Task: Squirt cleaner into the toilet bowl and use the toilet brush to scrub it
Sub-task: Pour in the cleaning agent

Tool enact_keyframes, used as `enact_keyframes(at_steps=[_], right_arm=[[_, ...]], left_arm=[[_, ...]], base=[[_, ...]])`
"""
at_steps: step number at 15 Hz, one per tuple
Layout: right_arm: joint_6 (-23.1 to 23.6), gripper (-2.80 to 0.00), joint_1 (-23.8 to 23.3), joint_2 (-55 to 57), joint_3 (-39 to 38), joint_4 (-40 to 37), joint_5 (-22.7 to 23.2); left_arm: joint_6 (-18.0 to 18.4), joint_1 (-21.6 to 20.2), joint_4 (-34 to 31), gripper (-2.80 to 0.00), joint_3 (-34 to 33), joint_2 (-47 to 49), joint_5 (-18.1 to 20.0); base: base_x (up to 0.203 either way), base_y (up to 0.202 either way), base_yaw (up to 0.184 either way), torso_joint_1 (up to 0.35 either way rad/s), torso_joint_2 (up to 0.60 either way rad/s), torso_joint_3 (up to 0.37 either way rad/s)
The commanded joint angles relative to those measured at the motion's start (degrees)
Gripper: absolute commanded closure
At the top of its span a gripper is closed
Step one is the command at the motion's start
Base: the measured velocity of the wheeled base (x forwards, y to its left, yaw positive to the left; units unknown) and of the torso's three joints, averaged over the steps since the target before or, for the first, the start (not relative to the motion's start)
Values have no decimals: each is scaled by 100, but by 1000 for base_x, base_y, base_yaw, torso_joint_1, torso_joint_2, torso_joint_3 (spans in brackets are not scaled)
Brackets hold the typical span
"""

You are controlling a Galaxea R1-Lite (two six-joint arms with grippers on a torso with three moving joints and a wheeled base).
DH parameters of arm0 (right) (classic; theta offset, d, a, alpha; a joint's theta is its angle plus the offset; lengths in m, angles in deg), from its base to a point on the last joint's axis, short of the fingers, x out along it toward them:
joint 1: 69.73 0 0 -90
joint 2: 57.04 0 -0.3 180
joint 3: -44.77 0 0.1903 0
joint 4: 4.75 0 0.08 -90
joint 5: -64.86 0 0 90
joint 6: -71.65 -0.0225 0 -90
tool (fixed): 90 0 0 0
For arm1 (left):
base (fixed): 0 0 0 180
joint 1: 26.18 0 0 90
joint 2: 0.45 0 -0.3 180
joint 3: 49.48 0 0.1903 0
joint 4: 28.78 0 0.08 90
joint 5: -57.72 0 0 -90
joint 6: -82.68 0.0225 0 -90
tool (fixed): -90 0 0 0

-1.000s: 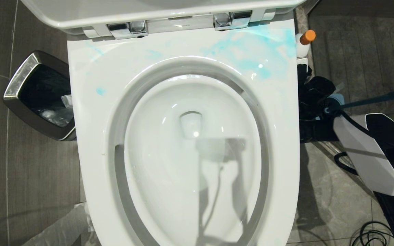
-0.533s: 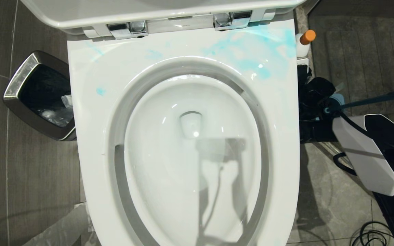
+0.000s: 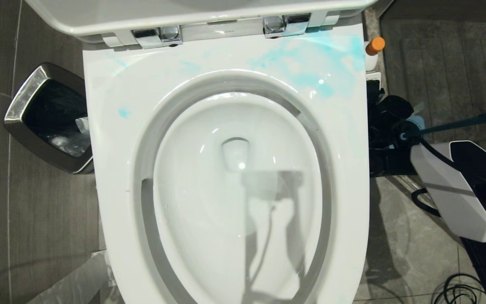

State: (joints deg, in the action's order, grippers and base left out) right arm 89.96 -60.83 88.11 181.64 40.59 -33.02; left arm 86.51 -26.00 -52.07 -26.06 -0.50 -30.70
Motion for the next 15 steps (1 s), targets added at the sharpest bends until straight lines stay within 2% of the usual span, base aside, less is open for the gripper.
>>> enact_keyframes(at_steps=[1,2,5,11,15], right_arm=[[-64,0,7,-76,-22,-97,-12],[-122,0,17,-122,-32,-167,-20],[-704,0,134,-229,-65,-621,-204],[-1080,0,400,-320,-494,-747,-536],[-1092,0,488,-474,-853,-754,-625]], left_arm=[[4,-1,1,0,4,5,1],[-1,-1,1,0,0,5,1],[4,-1,1,0,-3,5,1],[-4,-1,1,0,4,5,1],[2,-1,1,0,4,5,1]], base=[[0,0,0,0,0,0],[0,0,0,0,0,0],[0,0,0,0,0,0],[0,0,0,0,0,0],[0,0,0,0,0,0]])
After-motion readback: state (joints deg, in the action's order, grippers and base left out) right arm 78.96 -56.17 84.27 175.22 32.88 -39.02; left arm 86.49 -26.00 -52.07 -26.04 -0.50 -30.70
